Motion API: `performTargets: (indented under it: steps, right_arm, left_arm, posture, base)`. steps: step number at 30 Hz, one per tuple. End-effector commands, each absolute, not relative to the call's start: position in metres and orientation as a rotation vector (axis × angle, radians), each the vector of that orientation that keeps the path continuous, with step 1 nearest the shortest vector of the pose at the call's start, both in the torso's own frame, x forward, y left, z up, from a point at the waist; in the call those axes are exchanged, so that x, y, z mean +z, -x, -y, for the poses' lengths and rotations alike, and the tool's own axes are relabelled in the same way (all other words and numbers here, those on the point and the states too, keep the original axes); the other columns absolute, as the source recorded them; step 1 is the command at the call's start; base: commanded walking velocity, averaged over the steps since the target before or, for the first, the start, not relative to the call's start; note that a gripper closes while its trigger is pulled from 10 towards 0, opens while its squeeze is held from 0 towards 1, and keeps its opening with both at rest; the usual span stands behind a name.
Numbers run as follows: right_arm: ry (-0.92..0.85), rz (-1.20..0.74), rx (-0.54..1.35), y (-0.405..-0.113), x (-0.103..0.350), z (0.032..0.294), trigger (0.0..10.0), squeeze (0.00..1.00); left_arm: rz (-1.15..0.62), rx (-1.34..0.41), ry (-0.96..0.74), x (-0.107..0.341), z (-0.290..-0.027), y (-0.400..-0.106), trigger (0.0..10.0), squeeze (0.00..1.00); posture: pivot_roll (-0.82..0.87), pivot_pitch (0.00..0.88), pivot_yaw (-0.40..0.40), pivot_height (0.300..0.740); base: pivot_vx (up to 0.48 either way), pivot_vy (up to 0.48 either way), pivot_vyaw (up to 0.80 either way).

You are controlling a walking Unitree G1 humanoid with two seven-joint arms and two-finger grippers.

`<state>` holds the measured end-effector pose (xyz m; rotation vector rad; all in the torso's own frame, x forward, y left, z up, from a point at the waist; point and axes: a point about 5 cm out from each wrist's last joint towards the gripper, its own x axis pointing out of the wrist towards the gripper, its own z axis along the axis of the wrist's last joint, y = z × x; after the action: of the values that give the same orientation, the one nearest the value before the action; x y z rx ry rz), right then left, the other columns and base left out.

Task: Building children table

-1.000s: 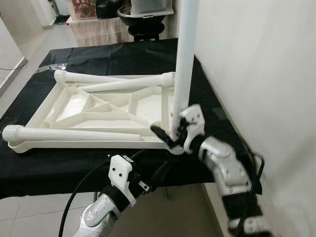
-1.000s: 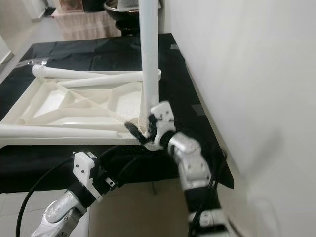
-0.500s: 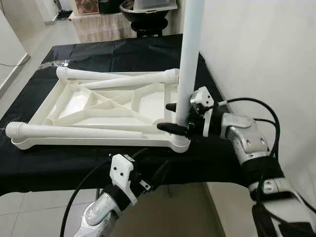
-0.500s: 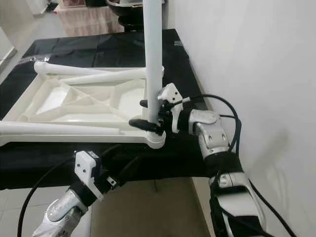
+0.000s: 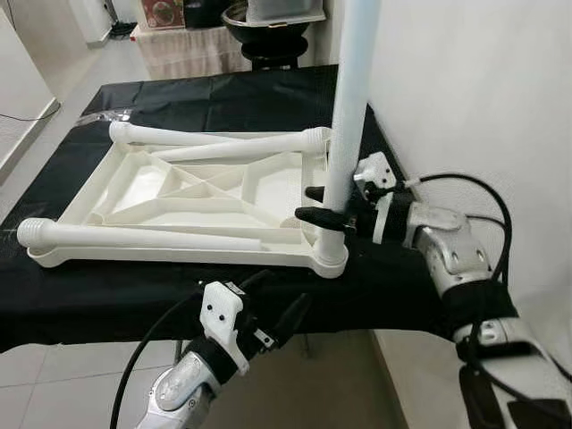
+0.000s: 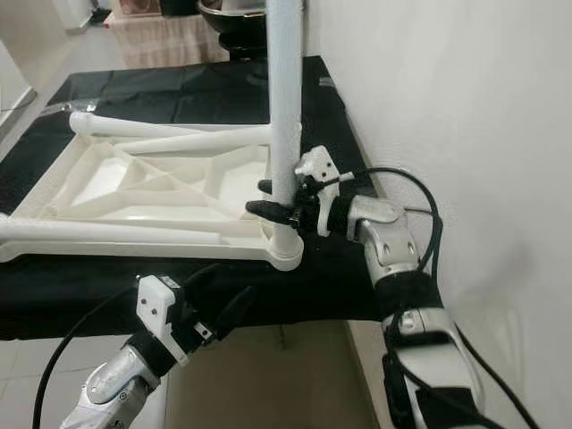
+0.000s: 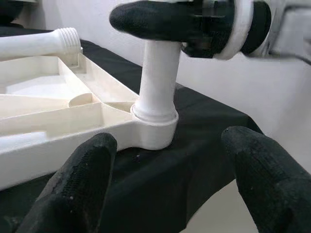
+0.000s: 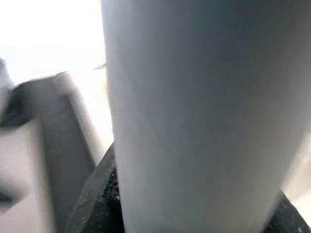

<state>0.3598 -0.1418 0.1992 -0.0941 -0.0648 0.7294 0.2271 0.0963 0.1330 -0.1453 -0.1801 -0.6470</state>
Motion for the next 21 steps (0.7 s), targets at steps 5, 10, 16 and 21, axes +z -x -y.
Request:
performTargets:
  steps: [5, 10, 16, 21]
  right_arm:
    - [0.107, -0.148, 0.125, -0.331, 0.136, 0.149, 0.0, 0.00]
    - [0.167, -0.055, 0.177, -0.354, 0.156, 0.120, 0.0, 0.00]
    - [0.180, -0.052, 0.198, -0.375, 0.164, 0.118, 5.0, 0.00]
    - [0.180, -0.034, 0.121, -0.392, 0.177, 0.127, 10.0, 0.42]
  left_arm:
    - [0.173, -0.649, 0.132, 0.132, -0.100, -0.226, 10.0, 0.00]
    - [0.172, -0.647, 0.126, 0.131, -0.100, -0.230, 10.0, 0.00]
    - [0.177, -0.638, 0.126, 0.131, -0.100, -0.231, 10.0, 0.00]
    - [0.178, -0.638, 0.125, 0.130, -0.099, -0.232, 10.0, 0.00]
  posture:
    - [0.08, 0.135, 0.040, 0.740]
    - [0.09, 0.111, 0.022, 0.740]
    - [0.09, 0.105, 0.021, 0.740]
    - [0.09, 0.099, 0.024, 0.740]
  base:
    - [0.000, 0.000, 0.00]
    - [0.000, 0.000, 0.00]
    - [0.000, 0.000, 0.00]
    - [0.000, 0.000, 0.00]
